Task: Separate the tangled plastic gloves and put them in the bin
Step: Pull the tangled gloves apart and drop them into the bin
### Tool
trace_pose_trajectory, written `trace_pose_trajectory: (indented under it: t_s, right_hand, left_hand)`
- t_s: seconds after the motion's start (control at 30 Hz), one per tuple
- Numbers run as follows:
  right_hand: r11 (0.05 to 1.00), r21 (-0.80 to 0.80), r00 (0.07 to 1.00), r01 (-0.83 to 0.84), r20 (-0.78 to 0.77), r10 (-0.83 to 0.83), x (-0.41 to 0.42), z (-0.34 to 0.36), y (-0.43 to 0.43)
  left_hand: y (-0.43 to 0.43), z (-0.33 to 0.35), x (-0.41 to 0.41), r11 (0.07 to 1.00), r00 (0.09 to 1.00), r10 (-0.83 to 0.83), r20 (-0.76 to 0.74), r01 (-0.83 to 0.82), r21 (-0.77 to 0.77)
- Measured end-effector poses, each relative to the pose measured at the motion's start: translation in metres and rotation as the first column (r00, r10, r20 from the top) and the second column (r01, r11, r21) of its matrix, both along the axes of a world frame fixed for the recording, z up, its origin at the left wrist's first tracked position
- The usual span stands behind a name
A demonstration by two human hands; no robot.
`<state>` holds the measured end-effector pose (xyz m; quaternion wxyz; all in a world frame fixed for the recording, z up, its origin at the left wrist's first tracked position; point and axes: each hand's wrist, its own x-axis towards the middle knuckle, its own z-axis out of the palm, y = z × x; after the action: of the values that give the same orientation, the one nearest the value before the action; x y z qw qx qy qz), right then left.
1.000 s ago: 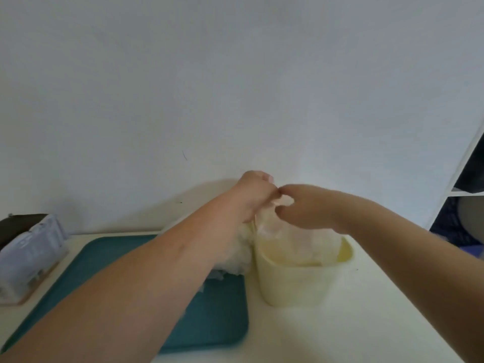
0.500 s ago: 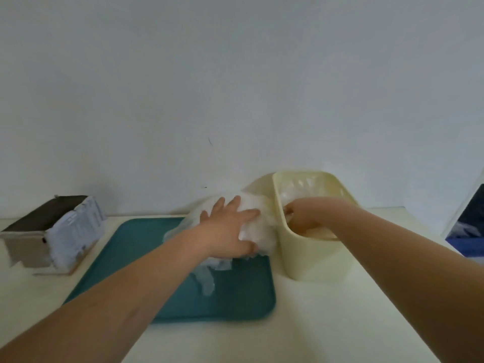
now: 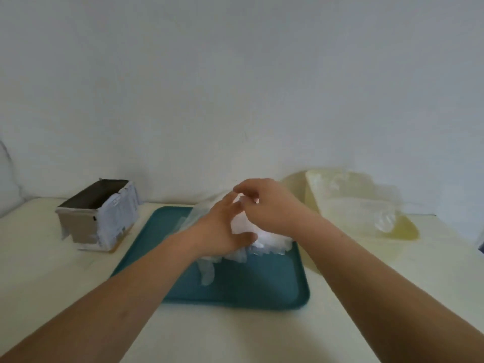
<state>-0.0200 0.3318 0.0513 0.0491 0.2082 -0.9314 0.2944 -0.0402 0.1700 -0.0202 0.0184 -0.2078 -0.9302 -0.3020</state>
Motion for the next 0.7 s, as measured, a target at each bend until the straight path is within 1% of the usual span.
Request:
trace_pose_trajectory:
  t_s: [0.07, 0.13, 0.17, 0.23, 0.3, 0.37, 0.4, 0.47, 0.53, 0.63, 0.7]
  right_hand:
    - [0.995, -0.097, 0.999, 0.017, 0.035, -0.014, -0.004, -0.024, -0.016]
    - [0.979, -0.191, 0.996, 0.065, 0.080, -0.050, -0.011, -0.046, -0.030]
    - [0.972, -0.215, 0.992, 0.095, 0.097, -0.076, -0.013, -0.053, -0.029]
    - [0.971, -0.200, 0.989, 0.128, 0.103, -0.110, -0.022, -0.066, -0.036]
    - [0.976, -0.149, 0.984, 0.161, 0.107, -0.146, -0.029, -0.073, -0.038]
    - [0.979, -0.080, 0.976, 0.187, 0.129, -0.175, -0.035, -0.078, -0.039]
    - [0.979, -0.028, 0.972, 0.200, 0.136, -0.194, -0.037, -0.081, -0.040]
    - [0.968, 0.127, 0.967, 0.215, 0.109, -0.229, -0.039, -0.086, -0.041]
    - [0.943, 0.264, 0.972, 0.204, 0.064, -0.228, -0.042, -0.090, -0.043]
    - [0.929, 0.307, 0.973, 0.207, 0.036, -0.229, -0.045, -0.087, -0.043]
    - [0.926, 0.313, 0.973, 0.211, 0.026, -0.230, -0.046, -0.084, -0.043]
  left_hand:
    - [-0.023, 0.003, 0.012, 0.979, 0.999, 0.041, -0.032, -0.034, 0.202]
    - [-0.048, -0.002, 0.017, 0.936, 0.986, 0.165, 0.011, -0.160, 0.315]
    - [-0.054, -0.006, 0.018, 0.916, 0.970, 0.244, 0.020, -0.237, 0.323]
    - [-0.074, -0.016, 0.017, 0.876, 0.918, 0.397, 0.025, -0.387, 0.290]
    - [-0.084, -0.023, 0.015, 0.854, 0.886, 0.459, 0.066, -0.460, 0.244]
    - [-0.088, -0.029, 0.010, 0.875, 0.889, 0.444, 0.110, -0.457, 0.160]
    - [-0.089, -0.033, 0.007, 0.886, 0.892, 0.433, 0.126, -0.448, 0.123]
    - [-0.089, -0.037, 0.002, 0.892, 0.893, 0.433, 0.119, -0.444, 0.084]
    - [-0.091, -0.042, -0.003, 0.889, 0.894, 0.436, 0.105, -0.446, 0.102]
    - [-0.096, -0.047, -0.009, 0.889, 0.892, 0.432, 0.129, -0.446, 0.107]
    - [-0.100, -0.045, -0.011, 0.871, 0.886, 0.436, 0.161, -0.460, 0.173]
